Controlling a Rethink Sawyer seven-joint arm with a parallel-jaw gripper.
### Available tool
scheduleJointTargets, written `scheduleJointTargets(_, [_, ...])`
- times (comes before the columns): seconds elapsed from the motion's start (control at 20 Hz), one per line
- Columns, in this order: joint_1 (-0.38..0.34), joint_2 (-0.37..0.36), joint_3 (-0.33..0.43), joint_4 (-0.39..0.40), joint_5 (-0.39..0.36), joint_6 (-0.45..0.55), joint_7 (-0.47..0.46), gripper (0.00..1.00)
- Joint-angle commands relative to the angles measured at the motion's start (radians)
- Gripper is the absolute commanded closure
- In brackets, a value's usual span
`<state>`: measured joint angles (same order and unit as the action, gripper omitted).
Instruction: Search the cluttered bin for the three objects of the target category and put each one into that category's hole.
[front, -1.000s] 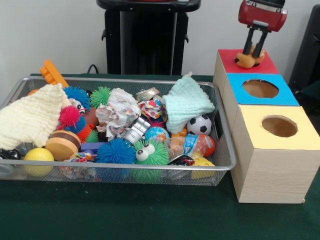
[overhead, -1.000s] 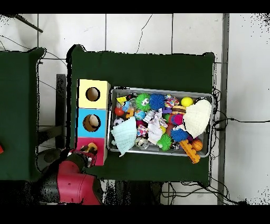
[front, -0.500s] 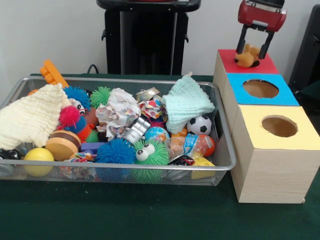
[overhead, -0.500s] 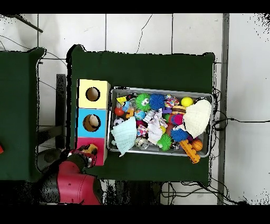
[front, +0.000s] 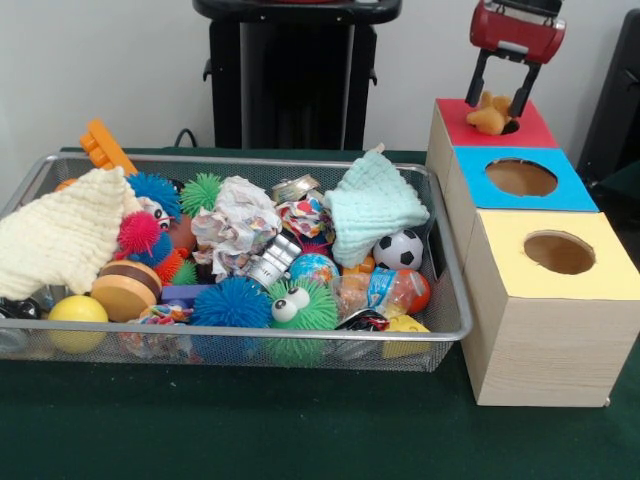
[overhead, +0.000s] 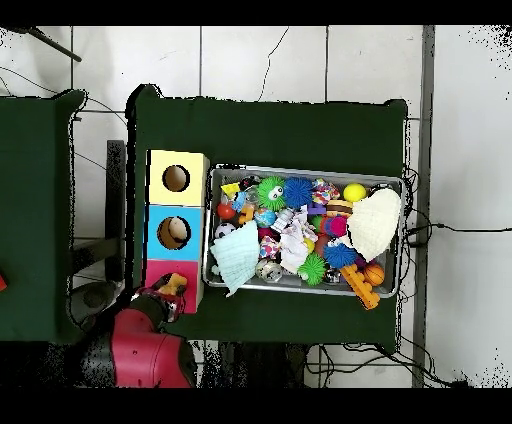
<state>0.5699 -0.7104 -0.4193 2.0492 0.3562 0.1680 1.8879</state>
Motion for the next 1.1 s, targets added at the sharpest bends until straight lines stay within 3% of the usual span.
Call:
scheduleJointTargets(0.05, [-0.024,0.006,0.089,0.038,0.040,-0.011,0.241,0.00])
scheduleJointTargets(0.6, [0.005,-0.057,0.018,-0.010,0.033,0.156,0.230,0.00])
scheduleJointTargets(1.1, [0.004,-0.099,-0.005,-0.018,0.016,0.216,0.219,0.00])
